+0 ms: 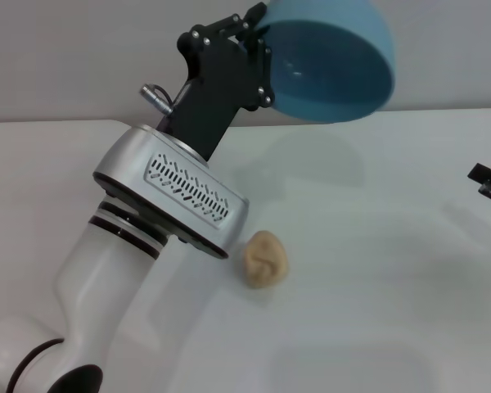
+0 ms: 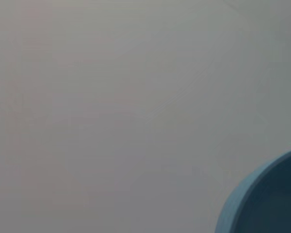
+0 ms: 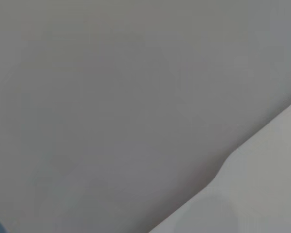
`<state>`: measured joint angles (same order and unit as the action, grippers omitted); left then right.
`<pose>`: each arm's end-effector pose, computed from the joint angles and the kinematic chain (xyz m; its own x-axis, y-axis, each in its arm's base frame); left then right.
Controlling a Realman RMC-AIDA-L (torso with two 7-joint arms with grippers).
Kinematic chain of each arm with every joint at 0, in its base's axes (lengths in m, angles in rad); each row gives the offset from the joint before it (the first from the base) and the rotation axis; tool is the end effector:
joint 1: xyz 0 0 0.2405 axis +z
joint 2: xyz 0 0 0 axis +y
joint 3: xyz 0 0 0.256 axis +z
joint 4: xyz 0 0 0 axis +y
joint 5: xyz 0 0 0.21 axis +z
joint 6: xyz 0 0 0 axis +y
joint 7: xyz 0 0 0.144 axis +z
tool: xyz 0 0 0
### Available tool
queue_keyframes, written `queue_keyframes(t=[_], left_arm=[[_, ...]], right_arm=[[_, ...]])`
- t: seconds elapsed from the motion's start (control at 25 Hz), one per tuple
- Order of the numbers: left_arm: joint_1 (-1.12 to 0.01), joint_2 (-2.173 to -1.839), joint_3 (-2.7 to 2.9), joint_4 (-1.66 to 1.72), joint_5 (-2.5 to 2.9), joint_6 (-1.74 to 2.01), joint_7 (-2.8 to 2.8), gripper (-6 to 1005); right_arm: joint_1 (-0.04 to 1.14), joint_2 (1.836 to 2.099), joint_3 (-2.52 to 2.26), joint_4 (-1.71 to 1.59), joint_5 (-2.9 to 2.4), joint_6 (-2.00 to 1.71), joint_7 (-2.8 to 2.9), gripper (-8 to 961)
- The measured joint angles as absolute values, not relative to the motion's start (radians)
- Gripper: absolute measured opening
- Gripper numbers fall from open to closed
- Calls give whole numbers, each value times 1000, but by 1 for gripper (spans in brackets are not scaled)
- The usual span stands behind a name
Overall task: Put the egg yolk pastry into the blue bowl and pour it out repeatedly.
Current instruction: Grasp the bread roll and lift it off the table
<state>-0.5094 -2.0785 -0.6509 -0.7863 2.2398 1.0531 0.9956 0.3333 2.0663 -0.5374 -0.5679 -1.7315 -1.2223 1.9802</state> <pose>-0.1314 0.3391 -0.0784 0.8172 -0.5658 0.1099 0.0141 -0.1710 -0.9852 0.3623 0.3125 0.0407 -0.0559 -0.5633 -0.8244 -0.9863 -0.0971 0.1333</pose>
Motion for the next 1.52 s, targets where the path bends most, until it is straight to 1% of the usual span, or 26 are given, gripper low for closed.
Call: queue_keyframes(t=[0.24,0.4,0.68,0.8,0.92,1.04,1.2,1.36,1.52], left_arm=[[-523,-2079,-652,-775,2229,1009,992,-1],[-527,-2077,-740,-842,2131,842,1000,-1],[-503,-2069,-1092,-998,1914,348,1096,0],[-518,-2067,-1285,-1000,1825,72,1099,0],[-558,-2062,-1492,-942,1783,-190,1083,-1],[-605,-2053,-1646,-865,1838,-379,1015,-1],[-652,-2049,-1809,-827,2080,-559,849,-1],[-696,-2049,-1895,-855,2391,-724,635,-1],[-706,-2049,-1939,-948,2577,-880,496,0]], right_arm=[[331,2066,-544,-567,-1733,-1223,1980,459],[344,2067,-557,-567,-1735,-1234,1945,459],[391,2067,-666,-568,-1735,-1235,1899,458],[404,2068,-699,-573,-1734,-1236,1875,458],[427,2066,-773,-578,-1734,-1233,1836,459],[449,2066,-843,-587,-1735,-1227,1795,459],[473,2065,-927,-616,-1736,-1206,1784,459],[499,2066,-1009,-661,-1782,-1156,1801,458],[543,2067,-1046,-670,-1879,-1103,1866,459]])
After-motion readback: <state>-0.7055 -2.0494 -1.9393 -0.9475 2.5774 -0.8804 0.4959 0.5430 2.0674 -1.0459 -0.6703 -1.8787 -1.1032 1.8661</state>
